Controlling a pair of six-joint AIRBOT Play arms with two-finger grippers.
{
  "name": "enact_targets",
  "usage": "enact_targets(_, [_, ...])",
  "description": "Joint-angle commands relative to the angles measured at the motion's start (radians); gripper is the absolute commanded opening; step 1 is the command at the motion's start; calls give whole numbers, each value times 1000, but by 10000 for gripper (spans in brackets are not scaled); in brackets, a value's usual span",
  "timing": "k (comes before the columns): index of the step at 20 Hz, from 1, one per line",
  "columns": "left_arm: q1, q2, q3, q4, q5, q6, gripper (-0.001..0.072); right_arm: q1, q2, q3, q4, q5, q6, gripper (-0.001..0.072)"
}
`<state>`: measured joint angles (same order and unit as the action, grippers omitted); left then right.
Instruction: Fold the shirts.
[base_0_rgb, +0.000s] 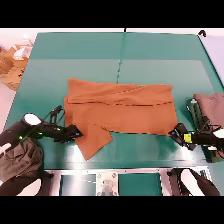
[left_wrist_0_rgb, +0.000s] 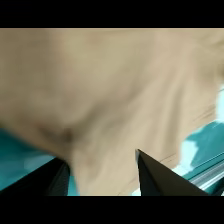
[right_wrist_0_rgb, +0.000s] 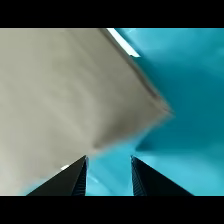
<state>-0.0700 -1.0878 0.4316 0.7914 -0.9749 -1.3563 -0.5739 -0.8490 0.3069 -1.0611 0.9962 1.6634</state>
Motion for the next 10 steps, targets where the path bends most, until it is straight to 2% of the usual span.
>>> enact_targets(1, [-68,5,-35,-55,138,3,409,31,-55,-60,169,-223,1,337])
enact_targets(3, [-68,5,-35,-55,128,3,397,76,-114,-57,237,-273,-2,331])
enact_targets(4, [-67,5,-35,-54,114,11,105,91,-132,-51,238,-270,-31,225])
enact_targets(5, [-67,5,-33,-53,92,24,33,97,-136,-49,237,-262,-66,73])
enact_targets(6, [-67,6,-28,-43,71,24,22,95,-135,-48,235,-247,-80,23])
enact_targets(10, [-67,28,56,85,-64,-6,24,95,-135,3,148,-142,-103,18])
